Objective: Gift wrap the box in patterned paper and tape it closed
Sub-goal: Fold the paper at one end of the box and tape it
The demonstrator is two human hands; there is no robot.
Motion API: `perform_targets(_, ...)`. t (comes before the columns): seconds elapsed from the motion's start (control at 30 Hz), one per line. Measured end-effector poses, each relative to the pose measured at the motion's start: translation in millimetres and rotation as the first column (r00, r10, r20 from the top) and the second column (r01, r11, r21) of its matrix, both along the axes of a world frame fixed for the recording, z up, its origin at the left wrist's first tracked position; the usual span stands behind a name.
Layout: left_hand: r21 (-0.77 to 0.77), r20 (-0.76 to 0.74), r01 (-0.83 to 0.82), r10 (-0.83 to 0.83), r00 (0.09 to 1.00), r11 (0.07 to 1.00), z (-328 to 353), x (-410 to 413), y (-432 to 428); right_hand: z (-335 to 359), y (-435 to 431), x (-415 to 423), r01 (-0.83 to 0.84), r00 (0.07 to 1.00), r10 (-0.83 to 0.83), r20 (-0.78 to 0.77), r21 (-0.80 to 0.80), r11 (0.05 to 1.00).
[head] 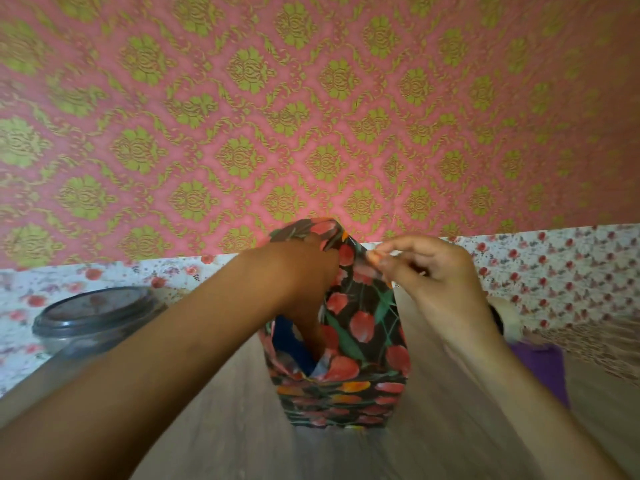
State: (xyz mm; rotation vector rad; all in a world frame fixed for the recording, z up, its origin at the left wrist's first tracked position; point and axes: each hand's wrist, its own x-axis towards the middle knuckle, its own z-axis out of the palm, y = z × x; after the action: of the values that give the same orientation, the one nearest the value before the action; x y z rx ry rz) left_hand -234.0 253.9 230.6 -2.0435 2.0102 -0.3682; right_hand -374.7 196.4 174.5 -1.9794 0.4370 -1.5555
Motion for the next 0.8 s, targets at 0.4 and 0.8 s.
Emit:
perform_targets(0.4,-0.106,-0.045,0.069,-0.074,0.996,0.992,-5.6,3.8,9.5,7.4,-8.0,26.2,0.107,0.941,-0.097,-0.325,0.013,0.994)
perform_targets(0.8,-0.11,-0.038,0.062,-0.067,0.997,0.992,-7.5,5.5,8.7,6.8,0.8,40.5,0.532,0.711,-0.589,-0.384,-0.253,0.808)
